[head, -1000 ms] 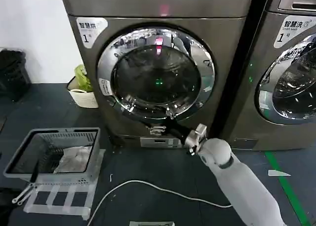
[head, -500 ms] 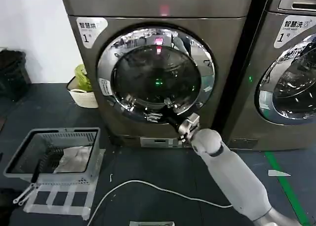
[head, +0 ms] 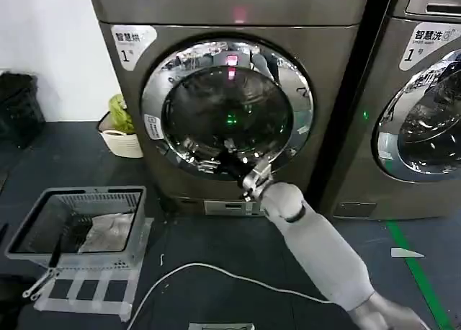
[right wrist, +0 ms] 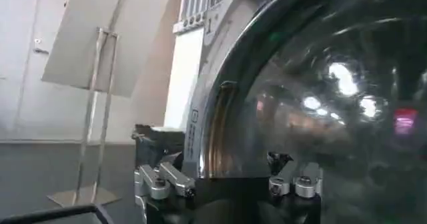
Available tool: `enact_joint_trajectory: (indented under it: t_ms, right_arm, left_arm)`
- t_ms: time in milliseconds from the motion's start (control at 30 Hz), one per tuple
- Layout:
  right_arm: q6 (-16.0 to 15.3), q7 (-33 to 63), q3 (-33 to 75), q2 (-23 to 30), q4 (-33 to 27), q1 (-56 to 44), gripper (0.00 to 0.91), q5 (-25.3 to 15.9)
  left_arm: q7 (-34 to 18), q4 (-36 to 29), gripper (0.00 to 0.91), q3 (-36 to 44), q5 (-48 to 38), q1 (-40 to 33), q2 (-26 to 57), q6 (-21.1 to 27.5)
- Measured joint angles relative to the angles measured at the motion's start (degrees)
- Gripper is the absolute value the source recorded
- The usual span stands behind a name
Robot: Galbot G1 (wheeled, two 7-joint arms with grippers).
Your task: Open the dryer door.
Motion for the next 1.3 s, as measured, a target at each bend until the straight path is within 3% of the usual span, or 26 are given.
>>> enact_joint_trajectory:
  t_ms: [633,1300]
  right_arm:
    - [1.33,-0.73,-0.26,8.88,-12.34,6.32,0.907,-4.19]
    - [2.35,-2.44,-0.29,15.50,-19.90,9.58,0.907,-8.06]
  left_arm:
    - [-0.01,0.13,0.907,0.06,0.23,0.10,-0.10,-0.08]
    - [-0.02,0.12,0.907,-0.25,0.22,0.26,-0.13,-0.23]
